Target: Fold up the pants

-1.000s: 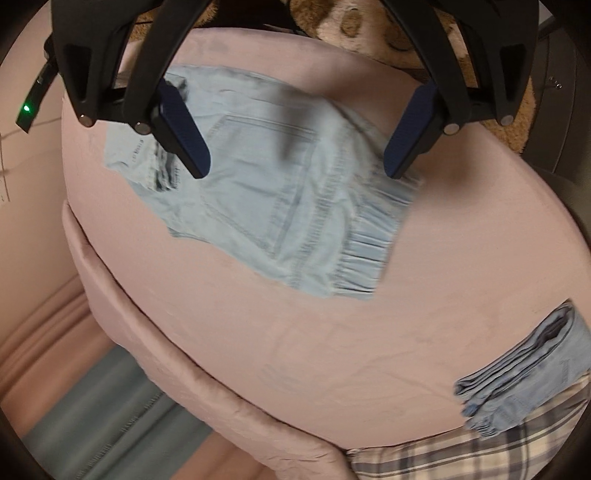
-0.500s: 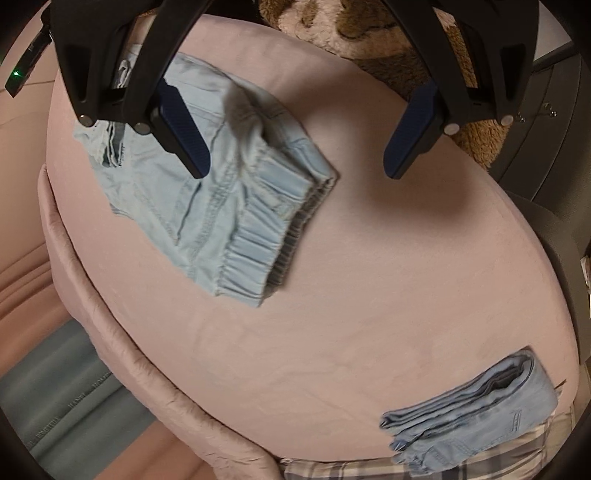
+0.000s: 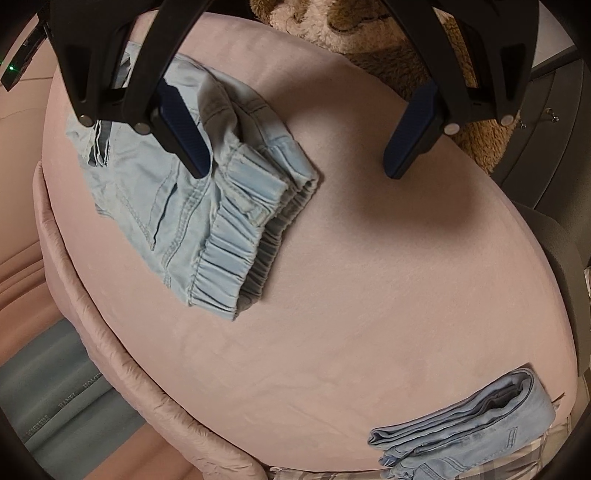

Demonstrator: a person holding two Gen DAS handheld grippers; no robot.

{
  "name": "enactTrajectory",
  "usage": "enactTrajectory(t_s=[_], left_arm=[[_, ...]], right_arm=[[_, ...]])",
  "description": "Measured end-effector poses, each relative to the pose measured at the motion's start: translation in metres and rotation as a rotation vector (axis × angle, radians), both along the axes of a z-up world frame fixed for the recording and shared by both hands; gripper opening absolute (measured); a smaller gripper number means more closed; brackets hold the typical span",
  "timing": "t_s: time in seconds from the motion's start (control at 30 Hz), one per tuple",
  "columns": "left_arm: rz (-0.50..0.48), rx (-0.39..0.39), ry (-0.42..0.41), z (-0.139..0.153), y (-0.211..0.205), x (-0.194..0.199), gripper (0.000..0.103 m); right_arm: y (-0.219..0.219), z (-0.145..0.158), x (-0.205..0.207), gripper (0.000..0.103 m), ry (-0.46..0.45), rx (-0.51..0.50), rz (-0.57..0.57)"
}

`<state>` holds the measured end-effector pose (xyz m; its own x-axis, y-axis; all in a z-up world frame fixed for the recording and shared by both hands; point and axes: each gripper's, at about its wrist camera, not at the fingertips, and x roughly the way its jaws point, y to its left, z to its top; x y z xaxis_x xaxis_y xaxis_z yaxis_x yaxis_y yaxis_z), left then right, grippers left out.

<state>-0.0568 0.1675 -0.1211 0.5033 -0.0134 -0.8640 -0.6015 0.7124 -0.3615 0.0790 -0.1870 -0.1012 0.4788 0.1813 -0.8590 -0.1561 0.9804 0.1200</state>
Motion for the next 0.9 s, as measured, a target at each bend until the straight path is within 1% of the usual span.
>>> enactTrajectory(t_s=[0.17,0.33,0.63,0.73,0.87,0.9], left_arm=[[-0.012,0.016,0.007,-0.002,-0.001,0.001,0.094],[-0.014,0.005,0.002,-0.002,-0.002,0.001,0.093],[-0.019,-0.012,-0.006,-0.002,-0.008,0.001,0.082],[-0.025,-0.028,-0.012,-0.002,-0.009,-0.001,0.076],[-0.036,-0.079,-0.027,-0.004,-0.012,0.0,0.067],[-0.038,-0.082,-0.028,-0.004,-0.013,0.0,0.064]], right_arm=[[-0.002,-0.001,0.0,0.098,0.004,0.002,-0.001],[-0.005,-0.002,0.0,0.098,0.011,0.007,-0.004],[-0.008,-0.002,-0.002,0.098,0.012,0.013,-0.013],[-0.011,-0.004,-0.001,0.098,0.018,0.022,-0.011],[-0.012,-0.004,0.0,0.098,0.021,0.027,-0.01],[-0.012,-0.004,0.0,0.098,0.021,0.029,-0.01]])
